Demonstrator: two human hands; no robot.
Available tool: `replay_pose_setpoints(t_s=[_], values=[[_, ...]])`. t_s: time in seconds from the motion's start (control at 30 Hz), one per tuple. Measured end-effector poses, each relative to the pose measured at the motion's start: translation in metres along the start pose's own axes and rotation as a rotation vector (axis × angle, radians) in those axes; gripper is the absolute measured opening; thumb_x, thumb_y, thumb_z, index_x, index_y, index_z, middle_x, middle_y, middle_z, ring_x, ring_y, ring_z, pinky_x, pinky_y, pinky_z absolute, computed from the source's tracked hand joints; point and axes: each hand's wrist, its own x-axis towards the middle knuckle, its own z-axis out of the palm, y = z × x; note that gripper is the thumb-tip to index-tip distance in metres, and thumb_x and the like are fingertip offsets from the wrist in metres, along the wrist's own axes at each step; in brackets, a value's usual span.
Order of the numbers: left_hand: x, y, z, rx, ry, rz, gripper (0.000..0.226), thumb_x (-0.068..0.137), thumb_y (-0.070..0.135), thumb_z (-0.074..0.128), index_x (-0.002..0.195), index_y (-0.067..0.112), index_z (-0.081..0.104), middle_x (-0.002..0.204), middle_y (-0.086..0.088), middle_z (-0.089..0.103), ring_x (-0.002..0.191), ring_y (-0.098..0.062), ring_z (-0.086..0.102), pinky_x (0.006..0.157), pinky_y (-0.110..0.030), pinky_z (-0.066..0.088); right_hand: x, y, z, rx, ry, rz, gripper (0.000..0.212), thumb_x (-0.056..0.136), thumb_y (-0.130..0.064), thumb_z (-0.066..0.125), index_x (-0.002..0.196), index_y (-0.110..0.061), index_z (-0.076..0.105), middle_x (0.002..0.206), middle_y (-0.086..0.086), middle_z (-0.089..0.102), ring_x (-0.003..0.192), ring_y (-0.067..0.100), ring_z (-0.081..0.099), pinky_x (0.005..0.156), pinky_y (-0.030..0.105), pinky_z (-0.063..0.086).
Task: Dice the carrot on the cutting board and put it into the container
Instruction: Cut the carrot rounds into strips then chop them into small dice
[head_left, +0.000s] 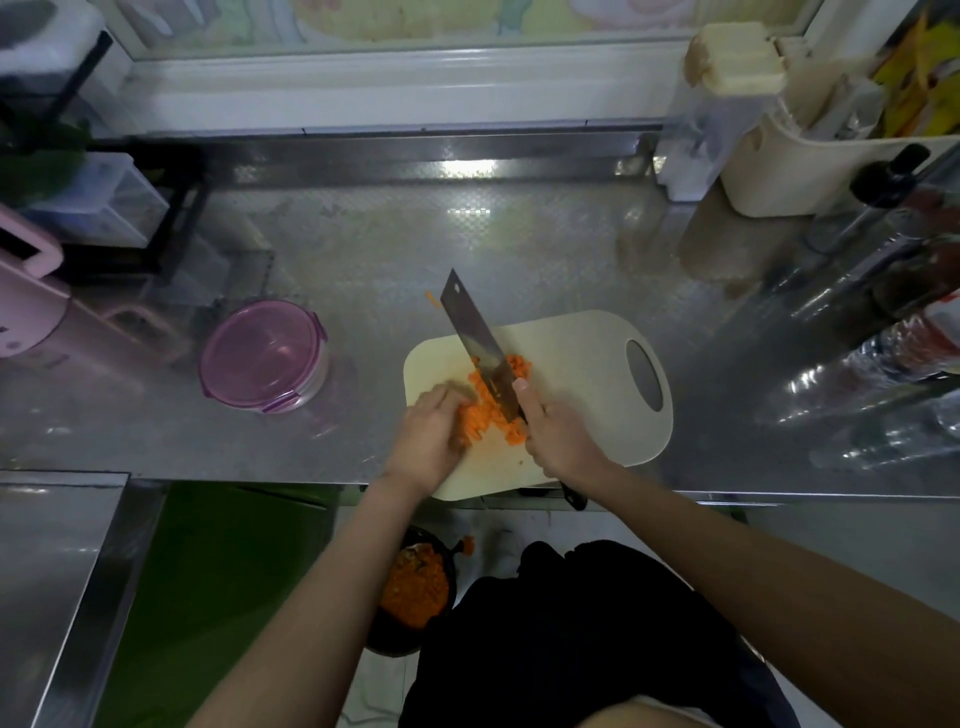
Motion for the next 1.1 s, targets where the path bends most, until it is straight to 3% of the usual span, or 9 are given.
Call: replay_pose_setpoints(t_s=[0.1, 0.3, 0.43, 0.57, 0.77, 1.0, 1.1], values=[[0.008, -0.002, -0.006, 0.223, -0.170, 0.157, 0.056, 0.084, 0.015, 0.060, 0.136, 0.020, 0.040, 0.140, 0.000, 0.038, 0.132, -0.020, 0.030, 0.104, -0.028, 0.020, 0.001, 0.003, -0.002, 0.014, 0.010, 0.024, 0.061, 0.095, -0.057, 0.031, 0.047, -0.020, 0.034, 0.038, -0.009, 0.034, 0.028, 0.003, 0.031, 0.045, 0.021, 0.024], [0.016, -0.004, -0.006, 0.268, -0.188, 0.221, 0.045, 0.091, 0.024, 0.053, 0.134, 0.016, 0.043, 0.133, -0.005, 0.039, 0.127, -0.023, 0.032, 0.102, -0.028, 0.022, 0.002, 0.008, 0.000, 0.035, 0.020, 0.044, 0.061, 0.095, -0.057, 0.032, 0.047, -0.019, 0.036, 0.035, -0.009, 0.035, 0.031, 0.003, 0.032, 0.045, 0.022, 0.025], [0.009, -0.002, 0.001, 0.220, -0.101, 0.143, 0.043, 0.092, 0.027, 0.051, 0.132, 0.013, 0.043, 0.136, -0.007, 0.039, 0.126, -0.024, 0.034, 0.104, -0.029, 0.024, 0.000, 0.008, -0.001, -0.019, 0.027, 0.007, 0.061, 0.096, -0.054, 0.031, 0.049, -0.017, 0.037, 0.044, -0.004, 0.037, 0.041, 0.009, 0.035, 0.048, 0.023, 0.028], [-0.004, 0.001, 0.011, 0.159, 0.030, -0.033, 0.047, 0.091, 0.034, 0.054, 0.129, 0.008, 0.044, 0.135, -0.010, 0.042, 0.122, -0.025, 0.038, 0.104, -0.031, 0.029, -0.004, 0.009, -0.005, -0.236, 0.027, -0.097, 0.060, 0.095, -0.055, 0.032, 0.057, -0.009, 0.042, 0.056, 0.007, 0.044, 0.054, 0.020, 0.045, 0.059, 0.031, 0.036], [-0.011, 0.000, 0.014, -0.155, 0.096, -0.228, 0.049, 0.082, 0.028, 0.068, 0.124, 0.009, 0.050, 0.124, -0.011, 0.048, 0.116, -0.028, 0.046, 0.102, -0.036, 0.038, -0.004, 0.015, -0.001, -0.459, 0.041, -0.182, 0.059, 0.093, -0.059, 0.033, 0.075, -0.008, 0.058, 0.058, 0.002, 0.049, 0.064, 0.023, 0.054, 0.061, 0.032, 0.038], [-0.025, -0.003, 0.017, -0.199, 0.112, -0.241, 0.053, 0.083, 0.027, 0.067, 0.130, 0.014, 0.046, 0.124, -0.006, 0.046, 0.117, -0.022, 0.043, 0.101, -0.030, 0.035, -0.007, 0.017, 0.005, -0.554, 0.029, -0.240, 0.063, 0.089, -0.064, 0.031, 0.087, -0.010, 0.063, 0.073, 0.005, 0.060, 0.076, 0.025, 0.060, 0.070, 0.034, 0.046], [-0.022, 0.003, 0.021, -0.197, 0.136, -0.278, 0.045, 0.082, 0.023, 0.067, 0.123, 0.009, 0.053, 0.115, -0.011, 0.048, 0.109, -0.027, 0.046, 0.095, -0.031, 0.037, -0.011, 0.015, 0.011, -0.576, -0.012, -0.236, 0.056, 0.091, -0.061, 0.033, 0.075, -0.012, 0.055, 0.066, 0.003, 0.053, 0.072, 0.026, 0.057, 0.065, 0.031, 0.041]])
